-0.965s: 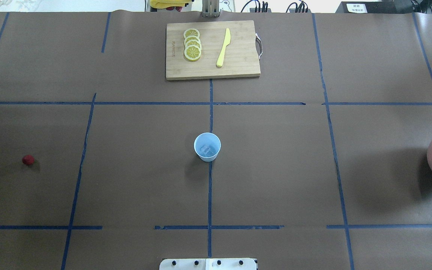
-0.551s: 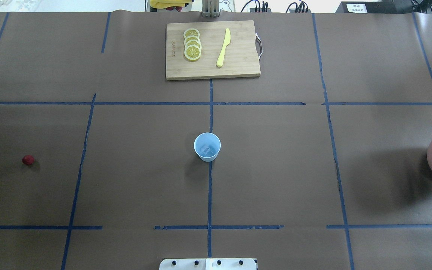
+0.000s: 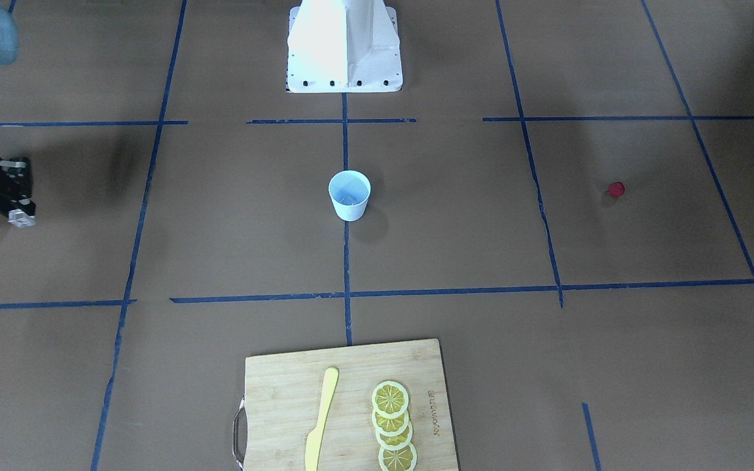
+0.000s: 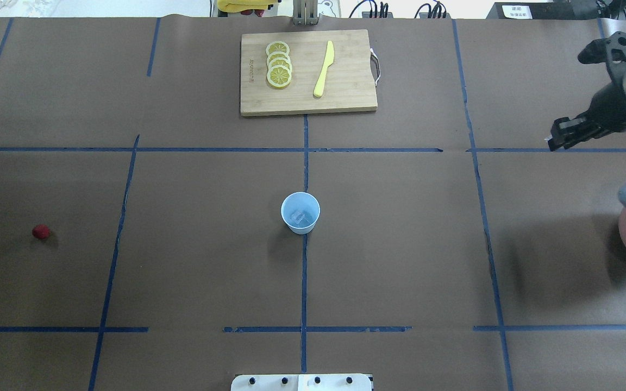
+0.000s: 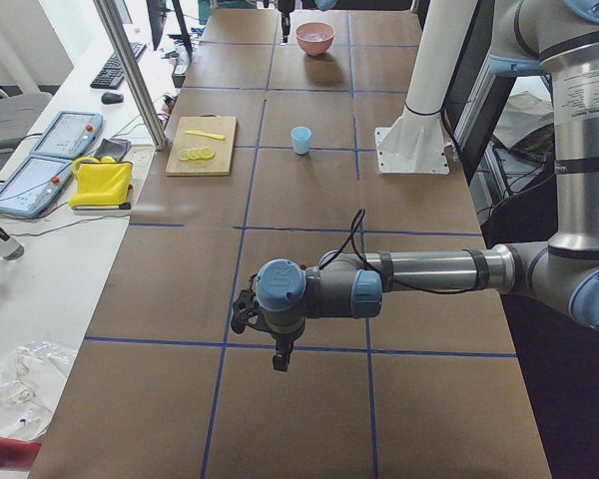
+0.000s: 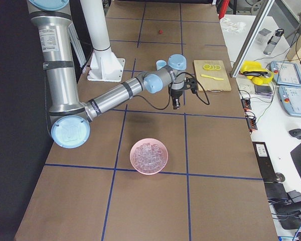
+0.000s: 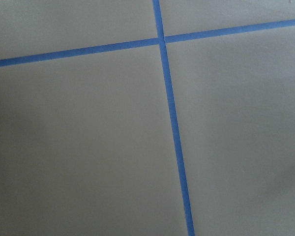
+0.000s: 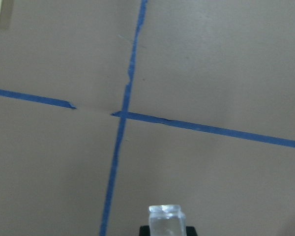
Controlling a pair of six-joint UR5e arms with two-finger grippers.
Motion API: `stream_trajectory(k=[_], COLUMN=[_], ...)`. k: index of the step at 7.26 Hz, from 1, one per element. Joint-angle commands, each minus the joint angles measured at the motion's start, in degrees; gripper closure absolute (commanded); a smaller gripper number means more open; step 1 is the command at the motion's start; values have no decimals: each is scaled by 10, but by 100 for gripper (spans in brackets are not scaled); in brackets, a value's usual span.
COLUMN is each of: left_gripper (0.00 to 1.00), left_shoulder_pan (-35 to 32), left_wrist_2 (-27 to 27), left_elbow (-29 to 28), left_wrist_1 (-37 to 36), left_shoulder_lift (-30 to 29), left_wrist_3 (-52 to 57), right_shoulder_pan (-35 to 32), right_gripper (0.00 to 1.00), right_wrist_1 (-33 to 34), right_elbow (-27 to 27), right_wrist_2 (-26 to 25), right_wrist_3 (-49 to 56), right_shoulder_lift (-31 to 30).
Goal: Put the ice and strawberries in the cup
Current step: 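Carry the ice cube with the right gripper over the cup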
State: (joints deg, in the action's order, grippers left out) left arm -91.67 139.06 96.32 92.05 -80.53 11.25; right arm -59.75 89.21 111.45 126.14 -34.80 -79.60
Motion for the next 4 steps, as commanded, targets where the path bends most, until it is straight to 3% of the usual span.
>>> stream_trajectory(k=[1, 4], left_gripper=[0, 0], left_shoulder_pan=[0, 0], left_wrist_2=[11, 11], left_elbow=[0, -1], left_wrist_1=[0, -2], left_shoulder_lift=[0, 0], left_wrist_3=[0, 0], right_shoulder_pan=[116, 253], right_gripper=[100, 100], right_wrist_1=[13, 88], right_elbow=[-3, -63], right_wrist_2=[-54, -172], right_wrist_3=[-160, -323], right_shoulder_lift=[83, 247])
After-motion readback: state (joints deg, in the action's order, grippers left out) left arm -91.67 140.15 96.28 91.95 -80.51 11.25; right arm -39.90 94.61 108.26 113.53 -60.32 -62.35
